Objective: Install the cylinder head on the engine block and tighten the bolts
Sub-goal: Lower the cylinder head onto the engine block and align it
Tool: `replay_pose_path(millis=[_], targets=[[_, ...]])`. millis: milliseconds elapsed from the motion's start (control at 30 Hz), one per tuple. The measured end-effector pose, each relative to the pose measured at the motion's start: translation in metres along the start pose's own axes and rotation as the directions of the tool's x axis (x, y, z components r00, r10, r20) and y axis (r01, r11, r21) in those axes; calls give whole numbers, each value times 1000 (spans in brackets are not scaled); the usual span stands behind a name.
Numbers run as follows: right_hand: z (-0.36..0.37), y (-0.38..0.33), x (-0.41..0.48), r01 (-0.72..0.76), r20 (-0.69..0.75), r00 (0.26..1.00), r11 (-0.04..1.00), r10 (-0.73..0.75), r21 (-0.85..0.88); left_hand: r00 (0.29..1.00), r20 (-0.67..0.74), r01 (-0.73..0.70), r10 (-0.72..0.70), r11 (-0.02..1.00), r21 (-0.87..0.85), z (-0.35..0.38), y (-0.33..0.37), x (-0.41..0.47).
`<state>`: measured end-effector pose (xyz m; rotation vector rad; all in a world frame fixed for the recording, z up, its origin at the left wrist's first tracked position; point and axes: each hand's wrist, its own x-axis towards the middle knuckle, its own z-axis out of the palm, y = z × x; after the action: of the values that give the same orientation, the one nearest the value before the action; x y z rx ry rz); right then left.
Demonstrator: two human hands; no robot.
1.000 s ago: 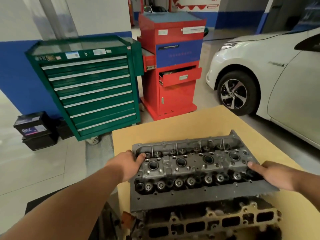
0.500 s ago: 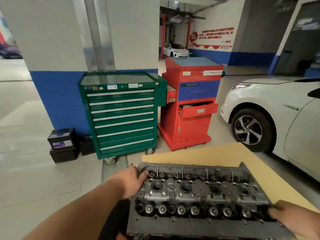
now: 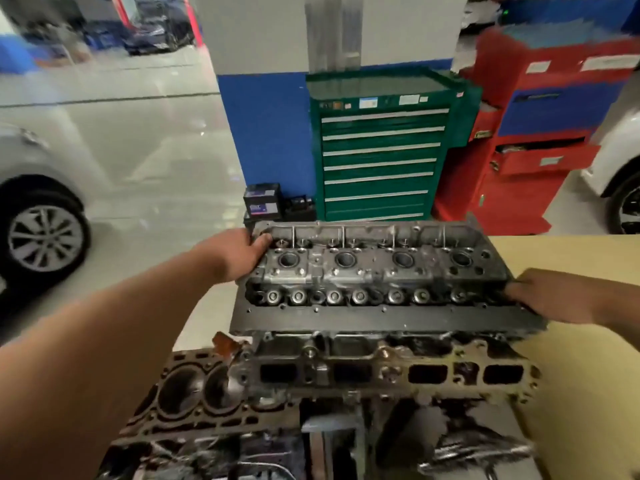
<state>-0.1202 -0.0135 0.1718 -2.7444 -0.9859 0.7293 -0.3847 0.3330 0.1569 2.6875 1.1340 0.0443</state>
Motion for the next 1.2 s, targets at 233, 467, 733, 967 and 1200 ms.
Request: replay_pose_path(millis=[233, 467, 733, 967, 1200], targets=[[71, -137, -4, 41, 186, 981, 997, -53, 69, 989, -30, 149, -147, 985, 83, -13, -174, -24], [151, -202, 7, 66, 270, 960, 997, -71, 27, 980, 65, 180, -188, 977, 112, 11, -270, -41], [216, -228, 11, 70, 225, 974, 988, -38, -137, 951, 192, 212, -241, 964, 157, 60, -305, -78], [208, -244, 14, 27, 166, 986, 994, -9, -106, 954, 140, 250, -265, 961, 117, 63, -312, -75], [218, -238, 16, 78, 90, 993, 997, -77, -15, 963, 6, 269, -269, 963, -19, 71, -319, -75]])
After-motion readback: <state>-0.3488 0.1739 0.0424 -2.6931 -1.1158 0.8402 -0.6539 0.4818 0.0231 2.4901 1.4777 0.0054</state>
